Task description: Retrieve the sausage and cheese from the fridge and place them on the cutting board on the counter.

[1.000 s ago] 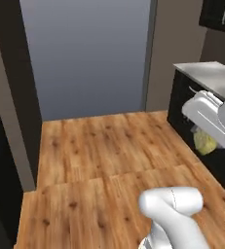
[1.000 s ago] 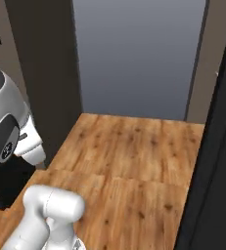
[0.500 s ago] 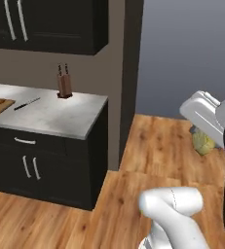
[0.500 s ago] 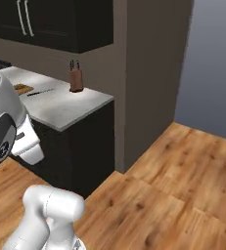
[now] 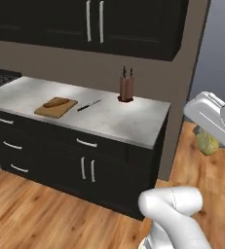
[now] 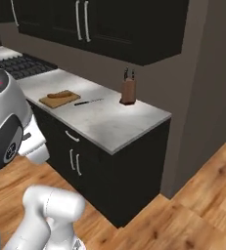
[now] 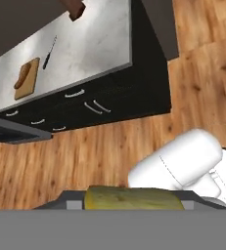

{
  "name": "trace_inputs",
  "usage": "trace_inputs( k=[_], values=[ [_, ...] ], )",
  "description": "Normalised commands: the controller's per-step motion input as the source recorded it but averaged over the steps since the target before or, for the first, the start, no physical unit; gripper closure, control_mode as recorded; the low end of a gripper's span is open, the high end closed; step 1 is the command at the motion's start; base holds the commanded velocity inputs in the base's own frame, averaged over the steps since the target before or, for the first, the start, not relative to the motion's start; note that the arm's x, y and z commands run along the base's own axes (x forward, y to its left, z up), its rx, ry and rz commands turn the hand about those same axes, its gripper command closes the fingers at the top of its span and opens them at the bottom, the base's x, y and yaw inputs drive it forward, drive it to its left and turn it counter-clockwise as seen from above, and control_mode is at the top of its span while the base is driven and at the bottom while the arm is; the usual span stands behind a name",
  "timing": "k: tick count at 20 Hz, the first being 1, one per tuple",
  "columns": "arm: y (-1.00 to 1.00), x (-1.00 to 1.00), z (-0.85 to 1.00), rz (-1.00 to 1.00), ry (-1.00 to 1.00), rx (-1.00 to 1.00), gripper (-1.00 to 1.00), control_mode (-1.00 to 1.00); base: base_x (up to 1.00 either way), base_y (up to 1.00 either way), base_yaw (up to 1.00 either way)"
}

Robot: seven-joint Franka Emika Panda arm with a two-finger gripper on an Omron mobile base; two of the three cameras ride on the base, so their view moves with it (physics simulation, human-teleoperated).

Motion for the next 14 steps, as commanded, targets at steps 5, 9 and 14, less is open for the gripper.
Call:
trace_inputs(
  k=[5,9,14],
  values=[
    [0.0,0.0,0.0,0.0,0.0,0.0,1.0,1.0,0.41,1.0,0.02],
    [0.0,0.0,0.0,0.0,0.0,0.0,1.0,1.0,0.82,1.0,-0.15],
    [0.0,0.0,0.0,0.0,0.0,0.0,1.0,1.0,0.86,1.0,-0.2]
  ],
)
